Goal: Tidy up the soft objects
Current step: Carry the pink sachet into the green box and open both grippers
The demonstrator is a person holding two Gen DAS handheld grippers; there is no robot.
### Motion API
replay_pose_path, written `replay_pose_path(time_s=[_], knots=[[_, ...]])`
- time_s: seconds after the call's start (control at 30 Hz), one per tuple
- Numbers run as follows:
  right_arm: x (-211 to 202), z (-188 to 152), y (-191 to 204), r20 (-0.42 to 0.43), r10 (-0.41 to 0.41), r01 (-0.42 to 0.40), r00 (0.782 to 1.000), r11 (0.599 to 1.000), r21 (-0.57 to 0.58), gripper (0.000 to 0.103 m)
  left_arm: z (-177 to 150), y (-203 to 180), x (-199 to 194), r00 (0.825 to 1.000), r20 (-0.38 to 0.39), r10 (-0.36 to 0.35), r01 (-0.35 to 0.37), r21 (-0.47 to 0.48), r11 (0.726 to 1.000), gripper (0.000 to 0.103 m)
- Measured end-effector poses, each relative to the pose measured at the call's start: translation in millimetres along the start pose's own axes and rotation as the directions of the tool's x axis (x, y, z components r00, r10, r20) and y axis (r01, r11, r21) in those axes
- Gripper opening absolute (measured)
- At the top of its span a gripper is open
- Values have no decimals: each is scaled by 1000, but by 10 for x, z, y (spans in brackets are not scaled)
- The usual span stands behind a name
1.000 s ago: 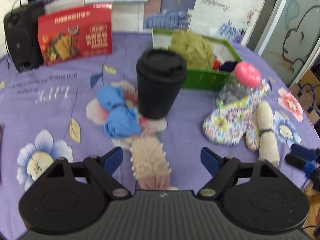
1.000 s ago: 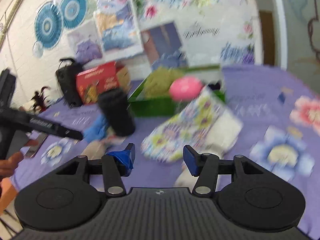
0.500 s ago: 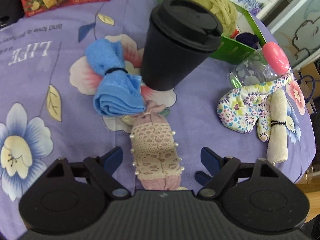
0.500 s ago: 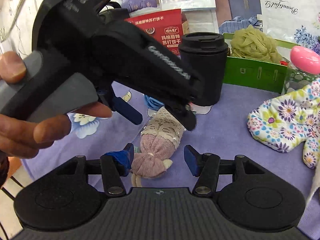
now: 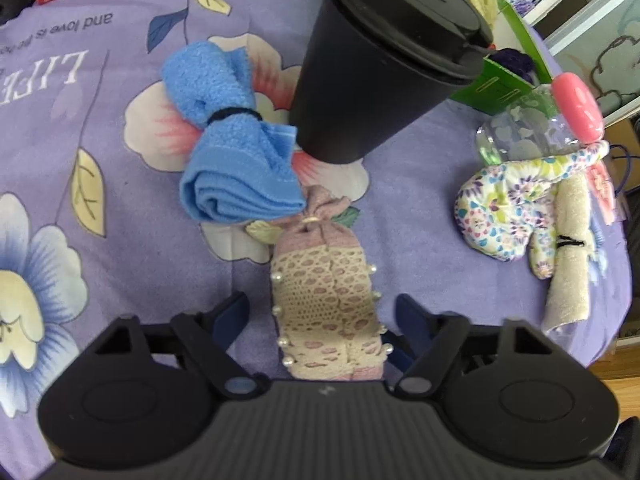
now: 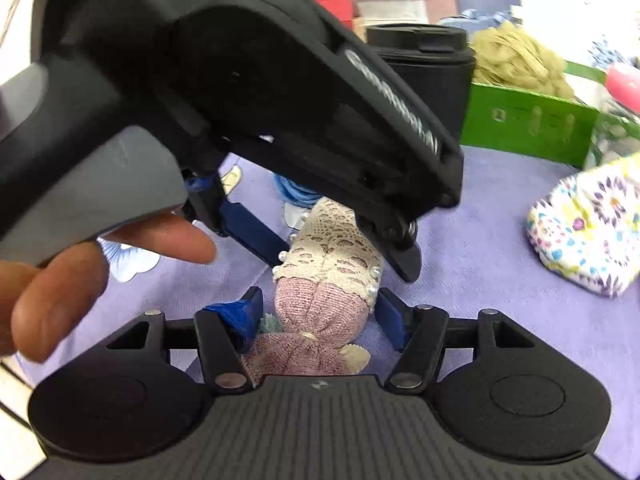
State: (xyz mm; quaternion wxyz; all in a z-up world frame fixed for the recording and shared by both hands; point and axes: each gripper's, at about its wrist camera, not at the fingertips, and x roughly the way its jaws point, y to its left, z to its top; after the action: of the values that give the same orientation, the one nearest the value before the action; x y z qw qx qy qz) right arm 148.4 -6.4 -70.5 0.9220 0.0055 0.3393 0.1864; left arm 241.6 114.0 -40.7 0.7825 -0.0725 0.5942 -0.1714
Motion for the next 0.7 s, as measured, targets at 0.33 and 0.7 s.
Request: replay_pose_path(time_s=[0.33, 0.7], knots=[[-793, 10, -359, 106, 88, -76, 990, 991, -113, 28, -205, -489, -579, 986, 86, -144, 136, 83, 987, 52], [-1427, 1182, -1485, 277, -82, 136, 957, 973, -185, 30, 1070, -2087, -1021, 934, 281, -219, 120, 329, 936, 53]])
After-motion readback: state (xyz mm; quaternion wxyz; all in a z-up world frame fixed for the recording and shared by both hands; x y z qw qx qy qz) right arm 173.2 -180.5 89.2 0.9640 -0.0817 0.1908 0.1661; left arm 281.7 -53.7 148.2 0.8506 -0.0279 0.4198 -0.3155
